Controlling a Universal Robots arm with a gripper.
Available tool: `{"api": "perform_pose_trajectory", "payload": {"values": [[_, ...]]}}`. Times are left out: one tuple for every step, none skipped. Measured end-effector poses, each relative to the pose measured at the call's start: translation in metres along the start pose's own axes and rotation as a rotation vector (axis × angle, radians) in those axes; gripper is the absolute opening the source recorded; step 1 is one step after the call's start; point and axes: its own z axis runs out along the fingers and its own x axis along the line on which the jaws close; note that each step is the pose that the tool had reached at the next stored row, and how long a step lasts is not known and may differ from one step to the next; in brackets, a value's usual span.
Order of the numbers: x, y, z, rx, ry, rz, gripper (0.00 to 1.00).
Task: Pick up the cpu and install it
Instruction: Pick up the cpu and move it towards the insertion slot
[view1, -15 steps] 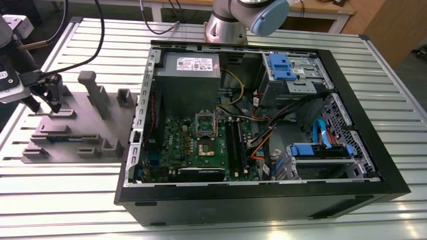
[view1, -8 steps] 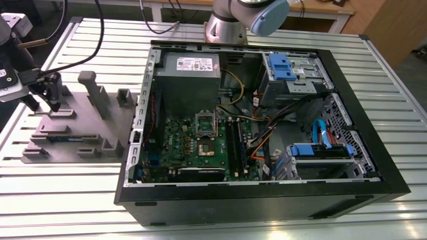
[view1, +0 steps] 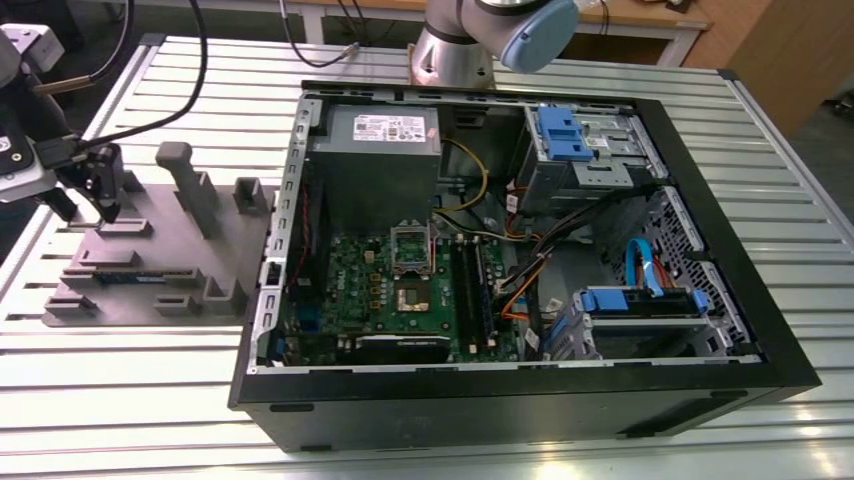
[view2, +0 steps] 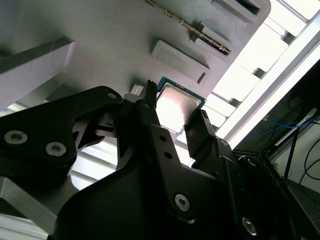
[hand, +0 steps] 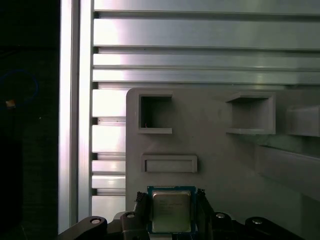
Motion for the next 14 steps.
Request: {"api": "perform_pose_trajectory", "payload": {"values": [[0.0,0.0,-0.0002,0.0,0.0,0.0,0.47],[0.0,0.0,-0.0005,0.0,-0.0001,0.0,0.47],[0.0,0.0,-0.0007,0.0,-0.0001,0.0,0.47],[0.0,0.0,-0.0011,0.0,0.0,0.0,0.47],[0.0,0.0,-0.0014,0.0,-0.0001,0.0,0.47],[0.0,0.0,-0.0016,-0.0001,-0.0002,0.0,0.47],[-0.0001,0.0,-0.0018,-0.0001,-0.0002,0.0,0.47],[0.0,0.0,-0.002,0.0,-0.0001,0.0,0.47],[0.0,0.0,-0.0024,-0.0001,-0.0001,0.0,0.47],[0.0,0.0,-0.0026,0.0,-0.0001,0.0,0.47],[-0.0001,0.0,-0.0028,0.0,-0.0002,0.0,0.47],[-0.0001,0.0,-0.0031,0.0,-0.0001,0.0,0.47],[0.0,0.0,-0.0032,0.0,-0.0001,0.0,0.47],[0.0,0.0,-0.0036,-0.0001,-0.0001,0.0,0.47]]}}
